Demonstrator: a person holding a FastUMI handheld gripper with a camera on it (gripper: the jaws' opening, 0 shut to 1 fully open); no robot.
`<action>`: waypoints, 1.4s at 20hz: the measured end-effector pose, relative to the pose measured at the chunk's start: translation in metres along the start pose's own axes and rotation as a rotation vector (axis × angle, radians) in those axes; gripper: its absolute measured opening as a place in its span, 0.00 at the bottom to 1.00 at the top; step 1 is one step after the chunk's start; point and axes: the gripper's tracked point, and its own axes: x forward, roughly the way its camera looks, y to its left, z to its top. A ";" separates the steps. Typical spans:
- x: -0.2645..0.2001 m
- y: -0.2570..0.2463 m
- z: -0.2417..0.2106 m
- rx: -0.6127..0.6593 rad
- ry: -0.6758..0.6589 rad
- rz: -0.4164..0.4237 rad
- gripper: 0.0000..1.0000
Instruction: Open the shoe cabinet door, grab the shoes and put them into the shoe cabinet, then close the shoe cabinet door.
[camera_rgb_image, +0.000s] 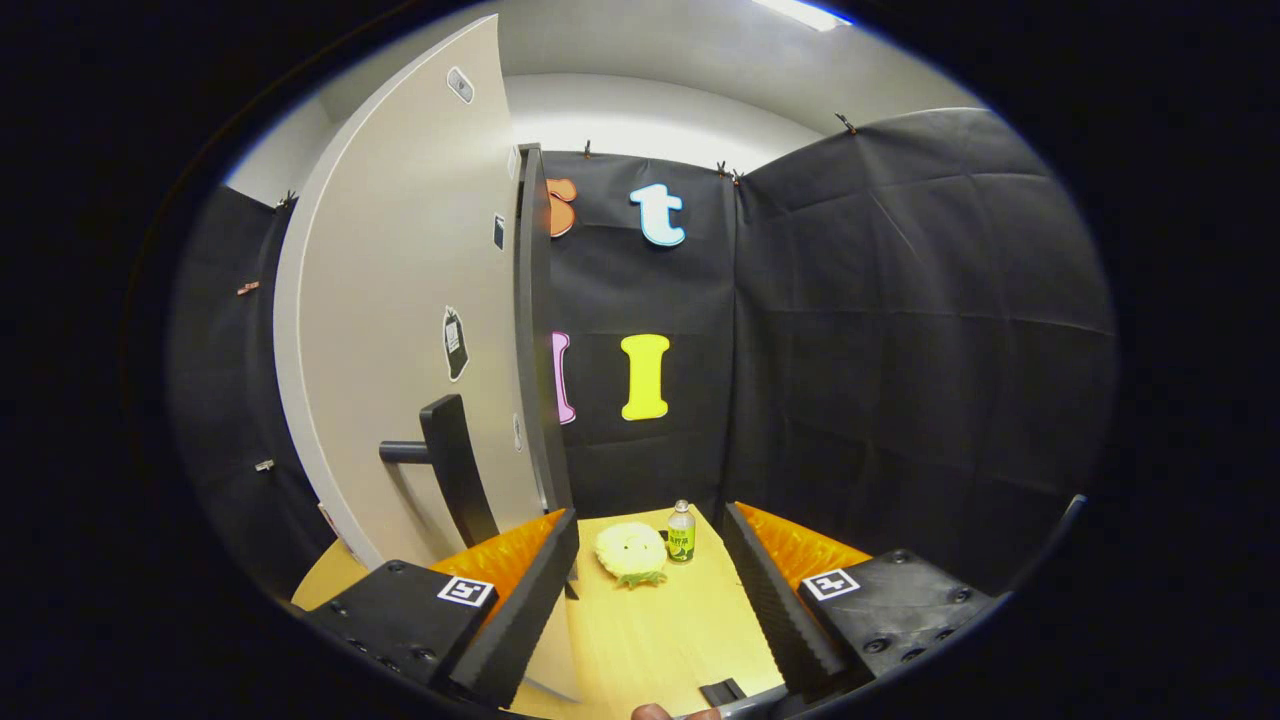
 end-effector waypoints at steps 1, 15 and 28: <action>-0.002 0.009 -0.002 0.005 0.005 0.011 0.97; 0.002 0.194 -0.020 0.049 0.038 0.246 0.97; 0.023 0.270 -0.001 0.008 -0.031 0.257 0.98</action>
